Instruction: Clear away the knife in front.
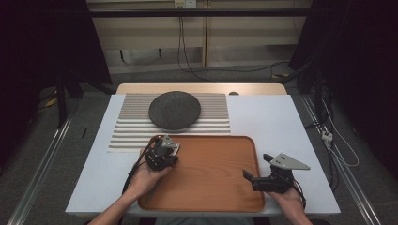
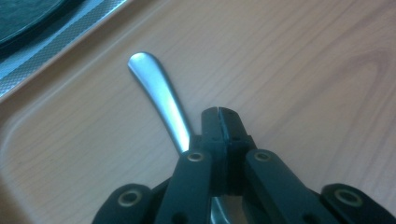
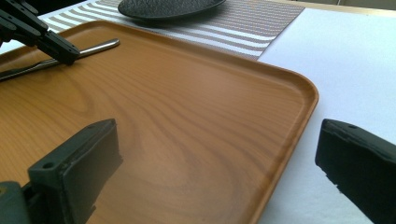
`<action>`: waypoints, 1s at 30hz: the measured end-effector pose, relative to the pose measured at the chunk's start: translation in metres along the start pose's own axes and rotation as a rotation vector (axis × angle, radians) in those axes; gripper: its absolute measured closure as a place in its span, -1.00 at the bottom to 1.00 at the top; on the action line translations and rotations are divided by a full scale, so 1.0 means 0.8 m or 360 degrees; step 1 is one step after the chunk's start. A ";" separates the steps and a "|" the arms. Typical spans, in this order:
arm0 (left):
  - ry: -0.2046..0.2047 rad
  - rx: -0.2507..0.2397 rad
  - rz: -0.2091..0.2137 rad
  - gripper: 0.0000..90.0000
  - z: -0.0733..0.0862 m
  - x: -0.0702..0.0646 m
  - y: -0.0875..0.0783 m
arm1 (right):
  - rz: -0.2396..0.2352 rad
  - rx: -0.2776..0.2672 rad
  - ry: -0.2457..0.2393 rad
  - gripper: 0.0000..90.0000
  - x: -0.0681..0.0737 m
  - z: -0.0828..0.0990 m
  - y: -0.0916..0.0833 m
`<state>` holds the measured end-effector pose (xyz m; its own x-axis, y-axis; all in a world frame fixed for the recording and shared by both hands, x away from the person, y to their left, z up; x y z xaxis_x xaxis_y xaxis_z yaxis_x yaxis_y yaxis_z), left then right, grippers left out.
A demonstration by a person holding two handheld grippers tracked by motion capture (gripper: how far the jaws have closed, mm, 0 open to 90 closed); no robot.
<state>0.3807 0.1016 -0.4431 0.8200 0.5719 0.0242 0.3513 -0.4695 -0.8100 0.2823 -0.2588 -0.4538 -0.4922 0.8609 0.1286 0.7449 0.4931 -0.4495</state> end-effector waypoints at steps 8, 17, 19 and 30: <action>-0.0040 0.0009 -0.0031 1.00 0.008 0.009 -0.006 | 0.0006 0.0000 0.0006 -1.00 -0.001 0.000 0.000; -0.0046 0.0026 -0.0048 1.00 0.015 0.003 -0.013 | 0.0010 -0.0002 0.0001 -1.00 -0.001 0.000 0.000; -0.0037 0.0034 -0.0056 1.00 0.017 0.001 -0.015 | 0.0012 0.0000 0.0003 -1.00 -0.002 0.000 0.000; -0.0085 0.0045 -0.0052 1.00 0.023 0.012 -0.020 | 0.0007 0.0000 0.0005 -1.00 -0.001 0.000 0.001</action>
<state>0.3745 0.1274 -0.4407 0.7828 0.6220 0.0203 0.3639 -0.4311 -0.8257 0.2833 -0.2591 -0.4539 -0.4873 0.8636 0.1296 0.7470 0.4891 -0.4504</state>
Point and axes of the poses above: each handheld gripper's, and its own axes: y roughly forward along the jaws, z roughly out of its underside, x roughly to its left, the point moved 1 cm from there along y, roughly forward along the jaws, and after that the axes turned 2 degrees about y, right-handed, at the moved point
